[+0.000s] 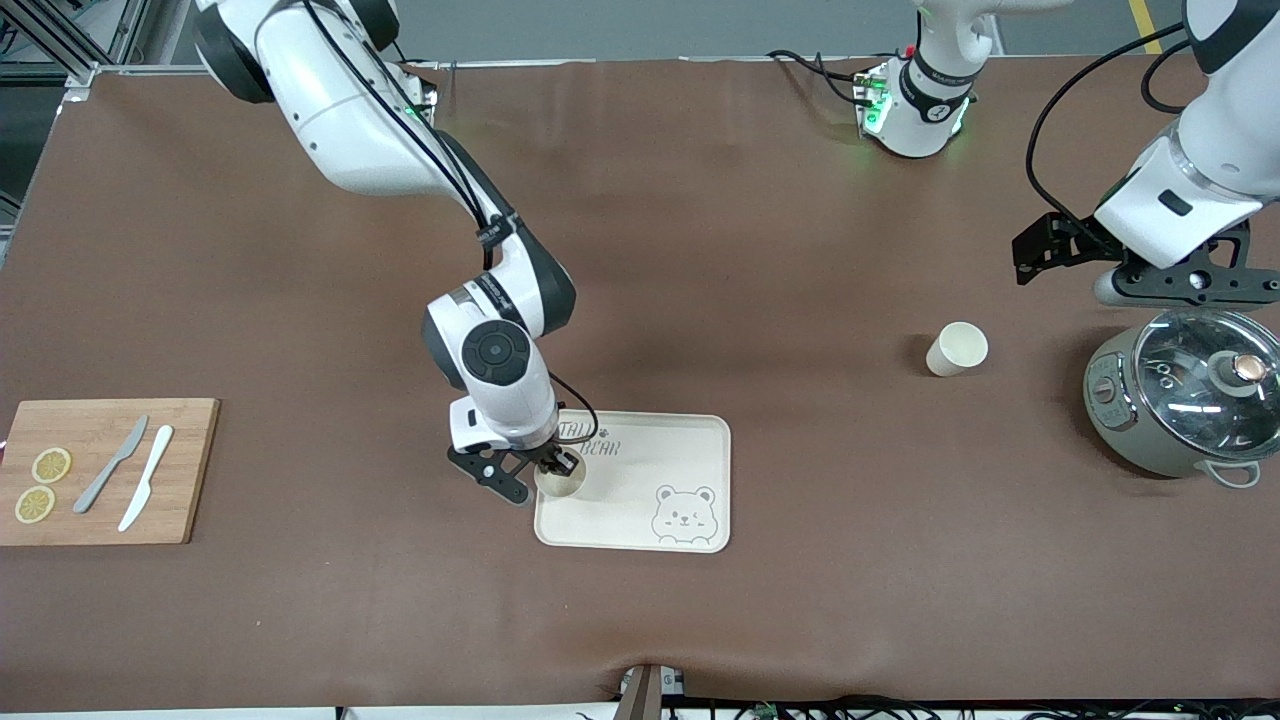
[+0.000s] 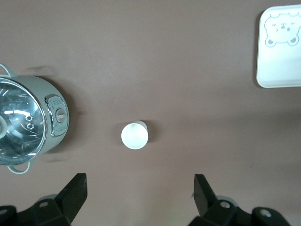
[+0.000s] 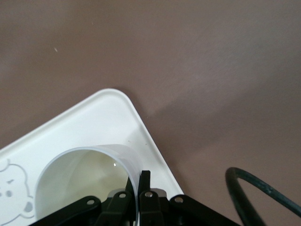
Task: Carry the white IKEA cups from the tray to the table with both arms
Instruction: 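Lift the cup off the tray and carry it toward the cutting board, then lower the cup onto the table beside the cutting board with the right gripper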
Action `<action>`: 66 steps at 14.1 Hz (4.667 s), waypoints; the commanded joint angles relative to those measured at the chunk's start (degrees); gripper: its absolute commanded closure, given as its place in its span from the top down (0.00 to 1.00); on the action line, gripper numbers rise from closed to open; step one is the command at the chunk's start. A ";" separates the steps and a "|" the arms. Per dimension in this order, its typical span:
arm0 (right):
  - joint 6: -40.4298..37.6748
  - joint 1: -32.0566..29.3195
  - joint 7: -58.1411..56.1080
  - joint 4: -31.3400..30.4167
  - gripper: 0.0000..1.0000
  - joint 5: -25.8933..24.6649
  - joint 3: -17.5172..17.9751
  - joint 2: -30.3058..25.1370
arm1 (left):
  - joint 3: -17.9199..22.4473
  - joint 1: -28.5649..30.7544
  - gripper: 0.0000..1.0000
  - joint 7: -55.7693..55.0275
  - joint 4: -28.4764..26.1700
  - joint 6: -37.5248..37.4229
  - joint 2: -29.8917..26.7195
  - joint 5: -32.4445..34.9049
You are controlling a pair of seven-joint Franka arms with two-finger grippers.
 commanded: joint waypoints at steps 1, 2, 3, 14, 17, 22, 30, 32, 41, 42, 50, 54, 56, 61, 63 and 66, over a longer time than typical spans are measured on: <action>-7.83 -2.72 -5.46 -1.36 0.00 3.63 0.83 -8.24 | -0.20 0.05 1.00 0.97 0.13 -1.64 -0.25 1.30; -9.77 -4.04 -9.32 -1.45 0.00 6.18 0.74 -10.44 | -0.20 0.05 1.00 1.24 -0.05 -1.99 -0.08 1.30; -12.66 -4.75 -12.49 -2.06 0.00 6.82 0.57 -12.72 | -0.20 0.13 1.00 1.41 -0.05 -2.00 0.27 1.22; -18.40 -21.35 -46.94 -23.41 0.00 6.73 0.39 -34.27 | -0.29 0.22 1.00 2.03 -0.05 -2.00 1.68 0.34; -14.99 -26.27 -55.47 -29.90 0.00 6.73 0.39 -38.39 | -0.29 0.13 1.00 2.03 -0.14 -2.00 1.68 0.34; -4.44 -32.26 -64.90 -40.02 0.00 6.91 0.39 -41.22 | -0.38 -0.13 1.00 1.68 -0.14 -2.00 1.60 0.07; 9.53 -32.79 -65.08 -47.32 0.00 12.10 0.39 -39.12 | -0.38 0.31 1.00 1.50 -0.05 -1.56 1.77 -1.85; 14.28 -32.70 -65.17 -47.68 0.00 12.10 0.39 -36.14 | -0.38 0.48 1.00 2.03 0.12 -1.56 1.68 -2.04; 28.96 -31.82 -65.17 -48.56 0.00 12.10 0.39 -25.76 | -0.29 0.31 1.00 2.12 -0.05 -0.94 2.12 -2.12; 30.98 -31.82 -65.17 -48.73 0.00 12.10 0.39 -24.80 | -0.29 0.22 1.00 2.12 -0.05 -0.94 2.12 -2.12; 37.06 -31.38 -65.17 -48.74 0.00 12.01 0.39 -20.66 | -0.29 0.05 1.00 1.94 -0.14 -0.94 2.21 -2.12; 38.90 -31.38 -65.17 -48.74 0.00 12.01 0.39 -19.51 | -0.29 0.05 1.00 1.77 -0.14 -0.94 2.47 -2.12; 40.31 -31.30 -65.17 -48.74 0.00 12.01 0.39 -18.64 | -0.29 0.05 1.00 1.77 -0.23 -0.94 2.47 -2.12; 40.75 -31.21 -65.08 -48.74 0.00 12.01 0.39 -18.46 | -0.29 0.05 1.00 1.68 -0.23 -0.94 2.56 -2.12; 40.66 -31.21 -65.08 -48.74 0.23 12.01 0.39 -18.46 | -0.29 0.05 1.00 1.68 -0.23 -0.94 2.56 -2.12; 40.58 -31.21 -65.25 -48.82 1.00 12.01 0.39 -18.55 | -0.29 0.05 1.00 1.59 -0.23 -0.94 2.56 -2.12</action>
